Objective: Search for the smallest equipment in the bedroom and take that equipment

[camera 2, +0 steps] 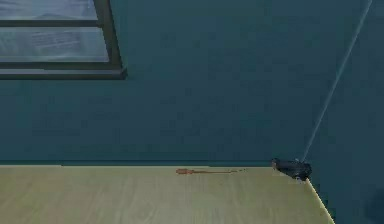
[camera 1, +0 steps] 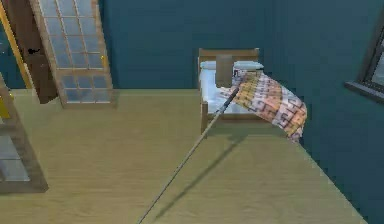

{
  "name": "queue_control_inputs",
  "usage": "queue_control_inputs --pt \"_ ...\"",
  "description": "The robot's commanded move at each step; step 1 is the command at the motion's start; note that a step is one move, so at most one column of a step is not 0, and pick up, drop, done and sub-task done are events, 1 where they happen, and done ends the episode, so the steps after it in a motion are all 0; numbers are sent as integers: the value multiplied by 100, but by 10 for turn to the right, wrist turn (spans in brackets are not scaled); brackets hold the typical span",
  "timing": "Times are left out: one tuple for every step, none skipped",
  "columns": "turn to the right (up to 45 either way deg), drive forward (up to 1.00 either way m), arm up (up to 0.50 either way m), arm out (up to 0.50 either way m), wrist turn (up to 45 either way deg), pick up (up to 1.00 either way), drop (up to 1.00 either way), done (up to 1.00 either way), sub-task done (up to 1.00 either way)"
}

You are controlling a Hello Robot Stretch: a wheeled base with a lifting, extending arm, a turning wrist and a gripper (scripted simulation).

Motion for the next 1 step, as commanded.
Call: queue_control_inputs --pt "-270 0 0 0 0 0 0 0 0"
